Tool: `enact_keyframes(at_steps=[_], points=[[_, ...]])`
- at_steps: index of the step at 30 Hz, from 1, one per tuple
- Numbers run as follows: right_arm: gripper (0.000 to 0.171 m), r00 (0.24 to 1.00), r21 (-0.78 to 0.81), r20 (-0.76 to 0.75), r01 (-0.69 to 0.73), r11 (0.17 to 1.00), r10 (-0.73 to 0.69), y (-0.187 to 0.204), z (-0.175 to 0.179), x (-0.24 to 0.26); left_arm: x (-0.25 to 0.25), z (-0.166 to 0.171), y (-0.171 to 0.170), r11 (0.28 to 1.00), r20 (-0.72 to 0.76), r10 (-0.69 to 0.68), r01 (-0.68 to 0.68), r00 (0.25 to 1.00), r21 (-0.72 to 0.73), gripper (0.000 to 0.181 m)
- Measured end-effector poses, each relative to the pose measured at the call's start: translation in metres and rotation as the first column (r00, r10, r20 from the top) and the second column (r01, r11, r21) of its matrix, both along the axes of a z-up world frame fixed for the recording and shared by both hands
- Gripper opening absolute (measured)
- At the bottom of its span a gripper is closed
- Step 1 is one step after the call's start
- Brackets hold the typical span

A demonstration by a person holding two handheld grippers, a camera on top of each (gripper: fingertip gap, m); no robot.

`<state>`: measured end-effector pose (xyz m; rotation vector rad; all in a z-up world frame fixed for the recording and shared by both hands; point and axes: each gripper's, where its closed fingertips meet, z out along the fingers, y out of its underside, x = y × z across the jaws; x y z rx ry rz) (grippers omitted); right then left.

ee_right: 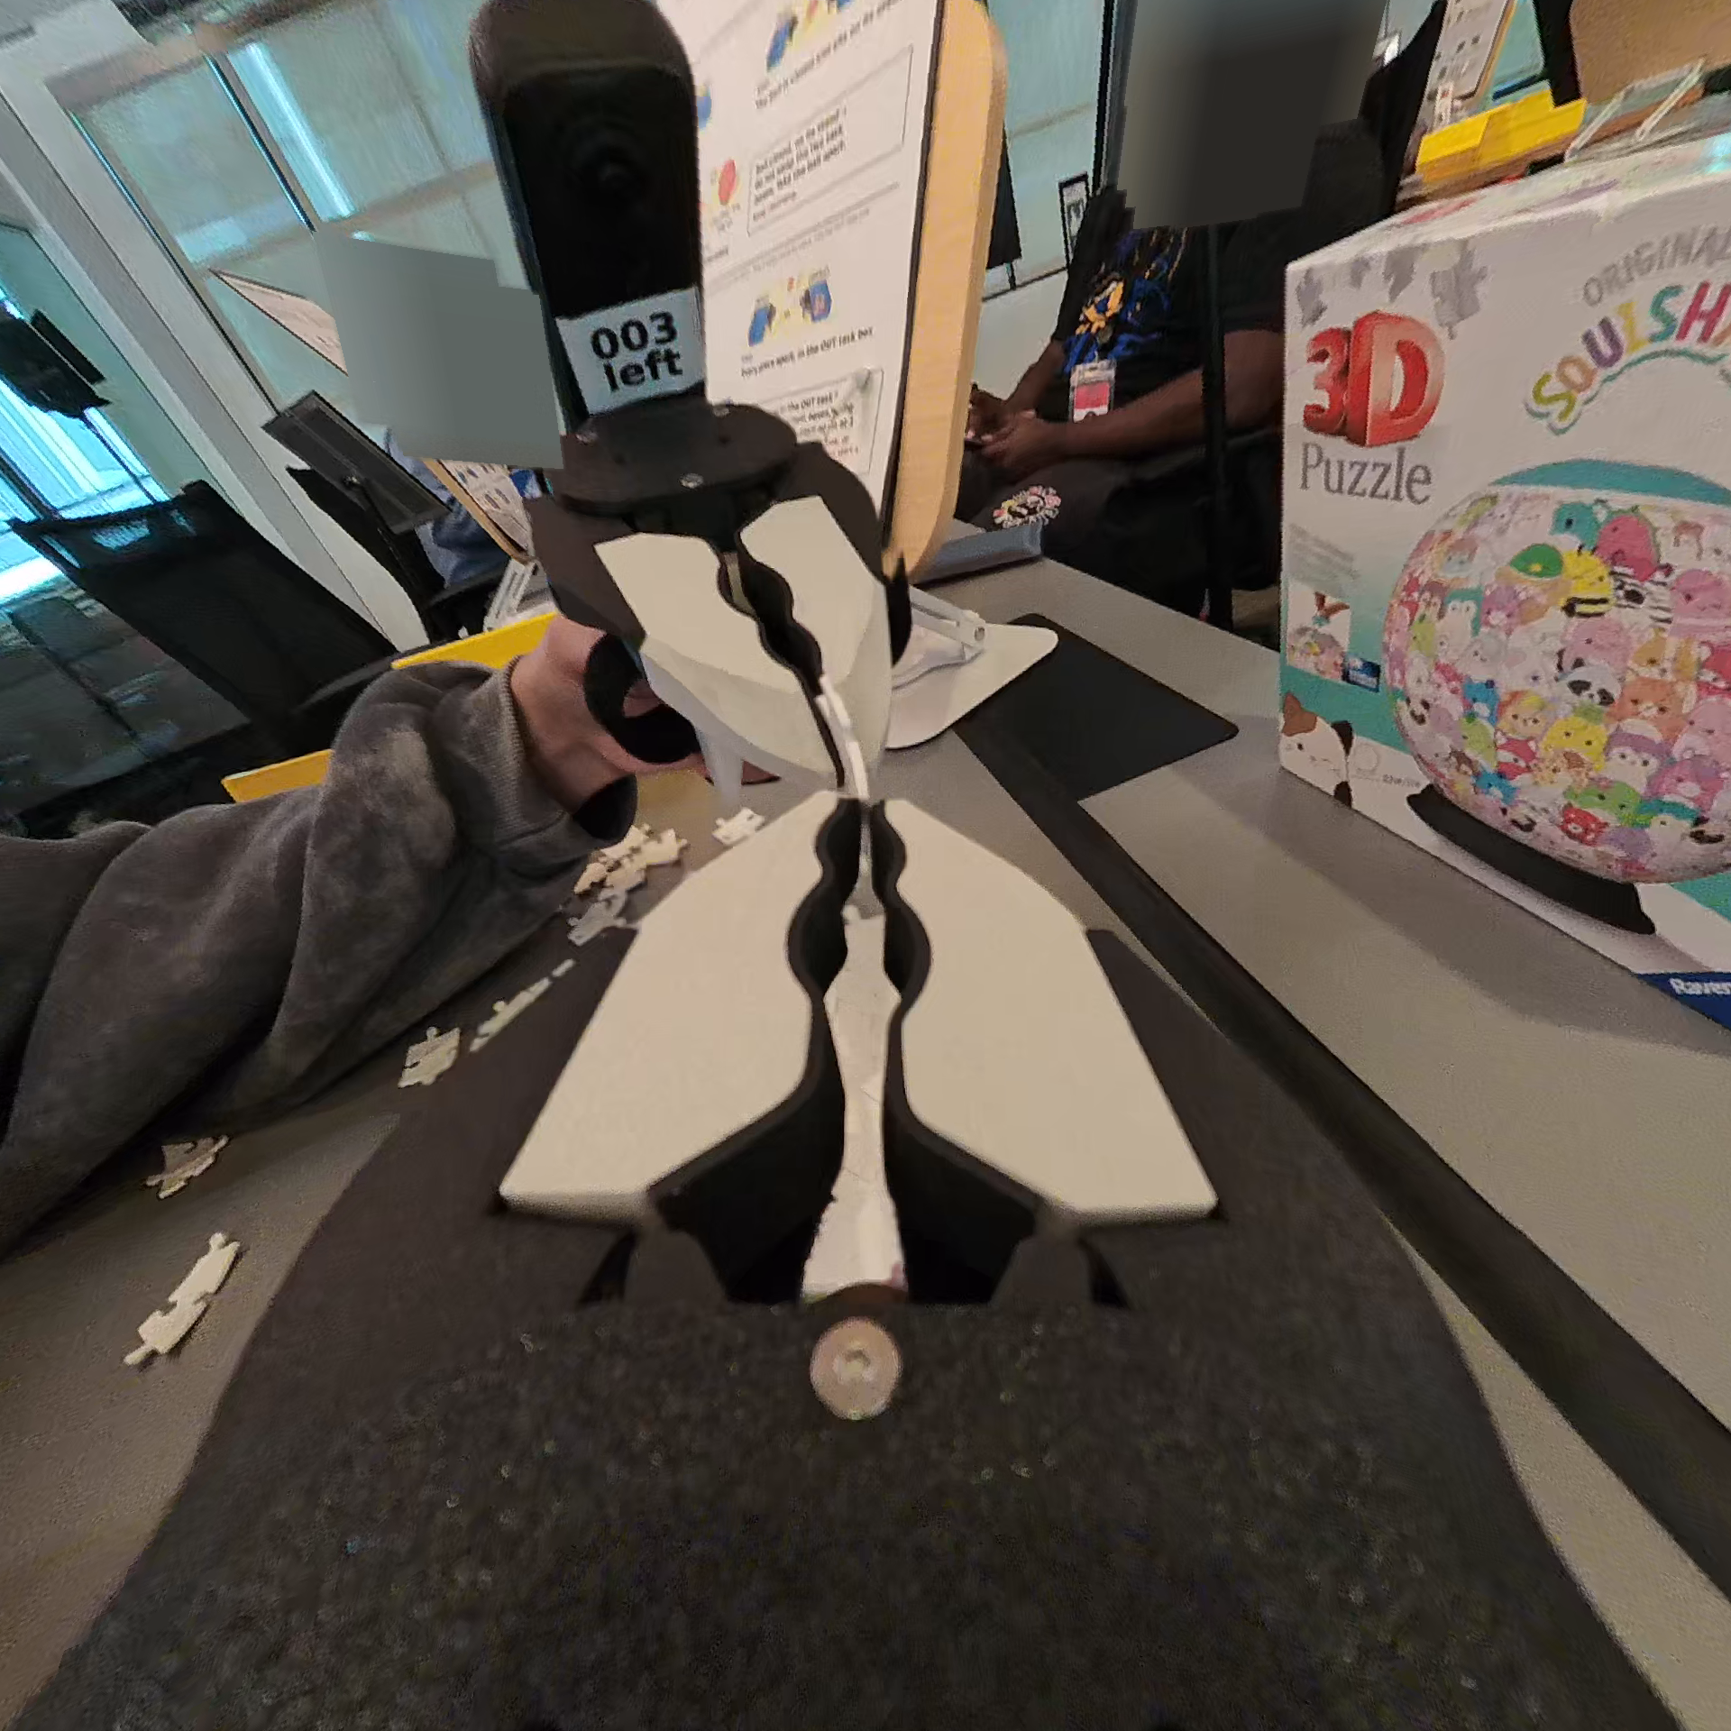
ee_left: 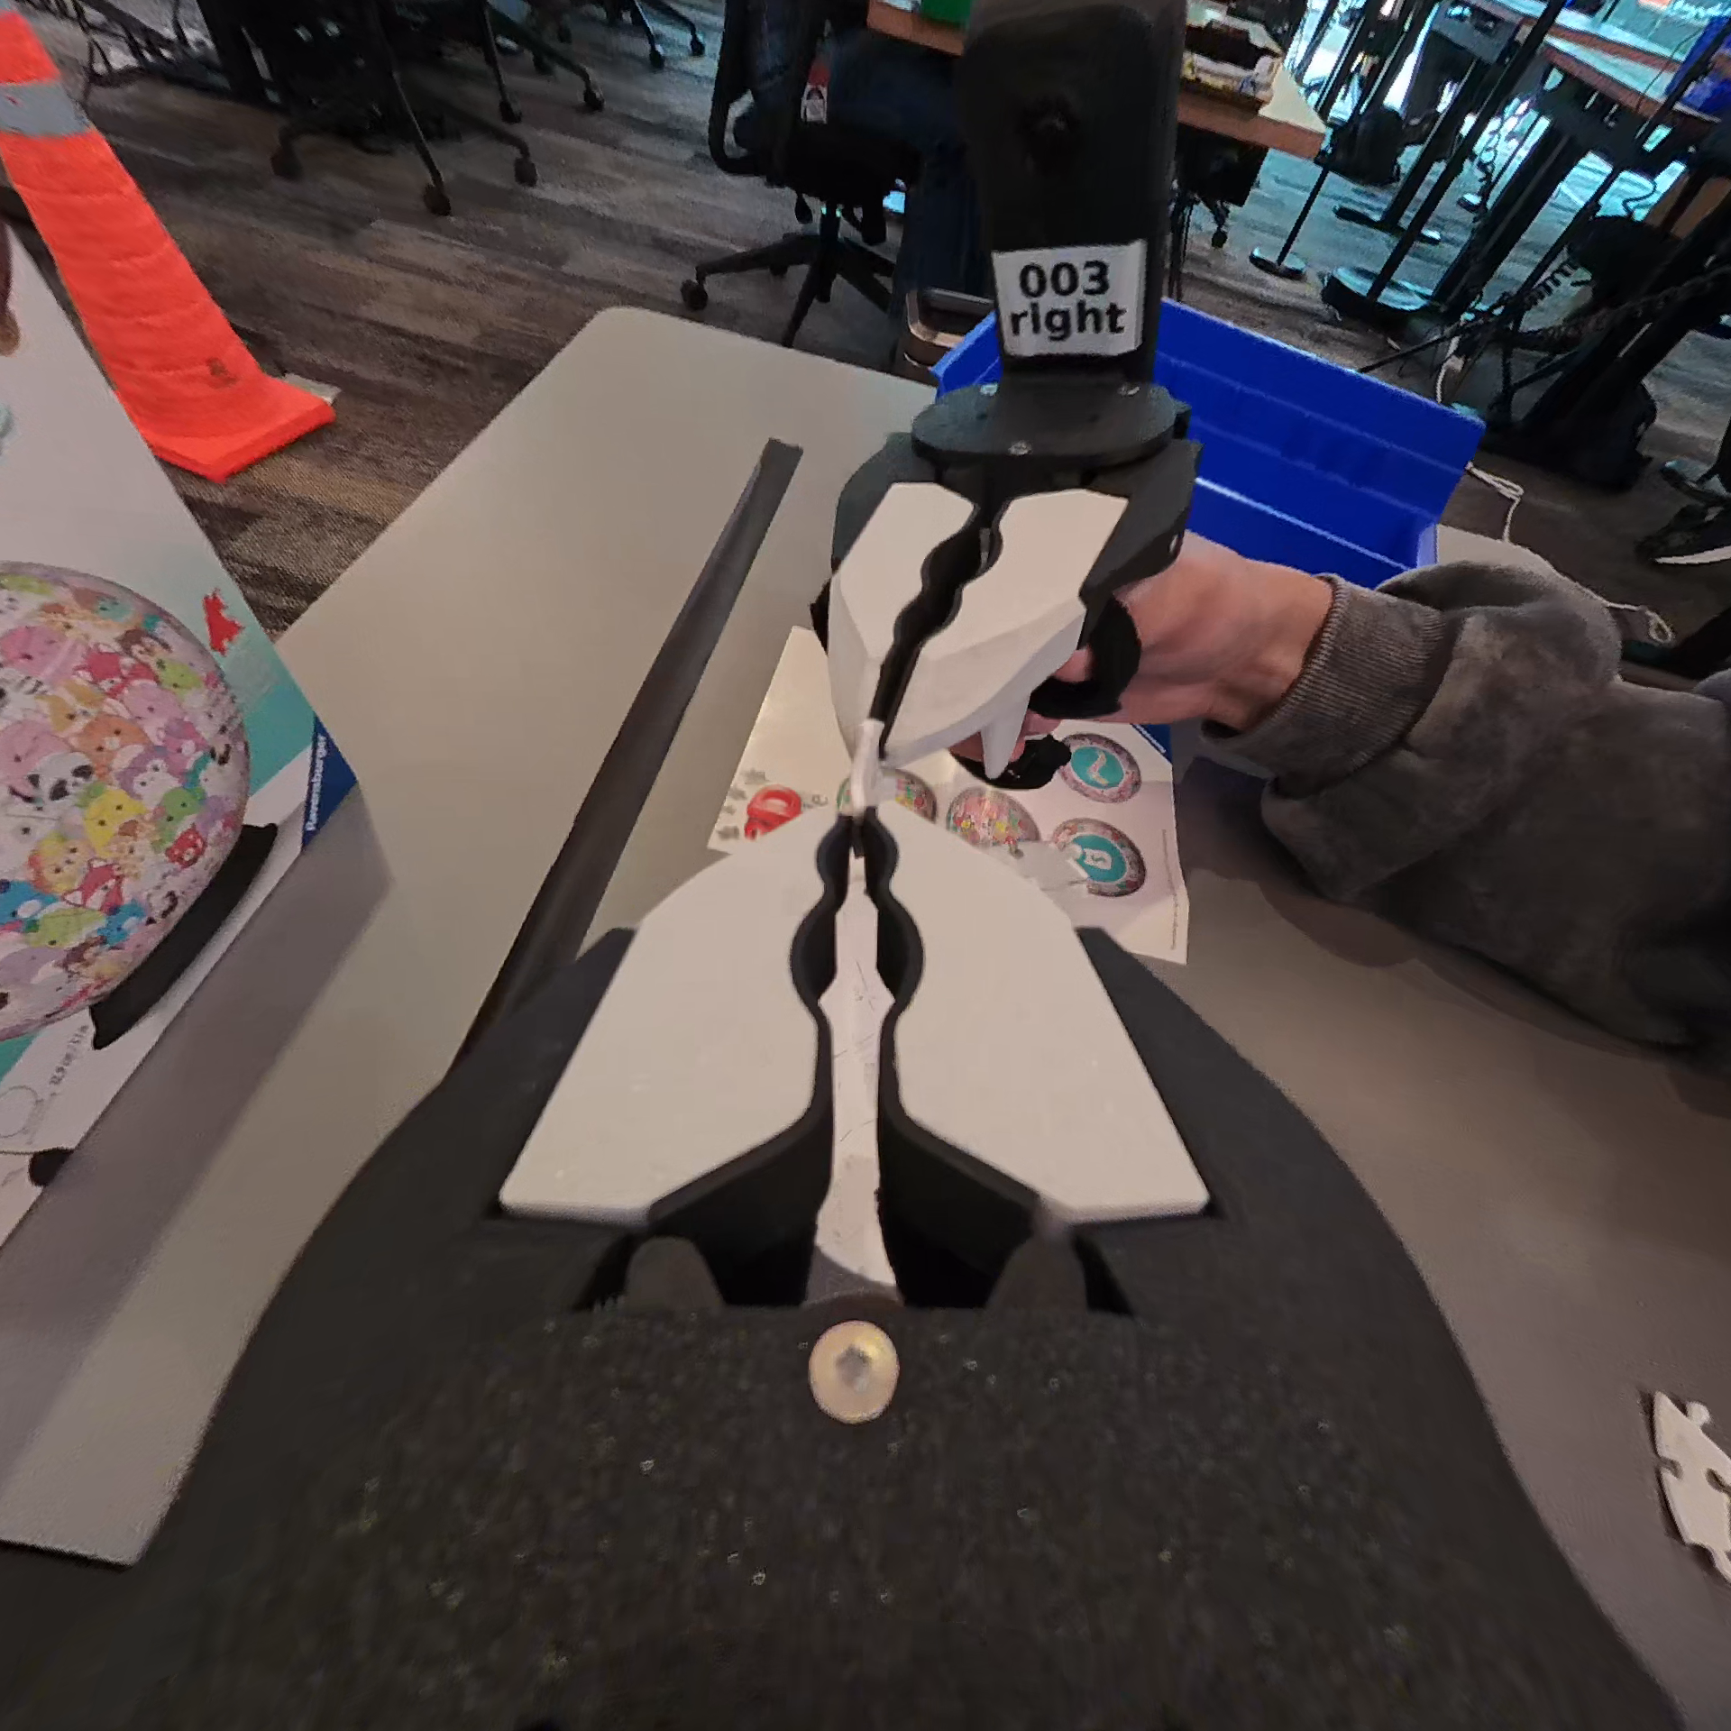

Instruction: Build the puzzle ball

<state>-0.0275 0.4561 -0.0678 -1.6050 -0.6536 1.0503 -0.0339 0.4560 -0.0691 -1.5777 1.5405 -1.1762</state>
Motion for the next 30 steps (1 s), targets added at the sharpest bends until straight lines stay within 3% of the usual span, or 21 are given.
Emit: enact_keyframes(at_steps=[7,16,23,27,30], points=[[0.011,0.978,0.050,0.202,0.038,0.998,-0.047,-0.003,-0.011,0.008,-0.004,-0.014,-0.003,0.998,-0.113,-0.005,0.013,0.994,0.069,0.002],[0.008,0.956,0.054,0.293,-0.012,0.998,-0.005,-0.010,-0.023,-0.002,-0.003,-0.021,-0.013,0.997,-0.147,-0.054,0.062,0.988,0.049,0.002],[0.003,0.945,0.039,0.327,-0.005,0.999,-0.008,-0.005,-0.029,-0.002,-0.002,-0.027,-0.004,0.991,-0.188,0.005,0.020,0.982,0.131,0.002],[0.002,0.905,0.038,0.424,0.030,0.999,-0.043,0.010,-0.034,0.014,-0.008,-0.040,0.019,0.971,-0.250,0.114,-0.055,0.961,0.231,0.022],[0.002,0.883,0.024,0.469,-0.015,1.000,0.002,0.017,-0.048,0.008,-0.011,-0.053,0.027,0.970,-0.283,0.133,-0.066,0.950,0.235,0.022]])
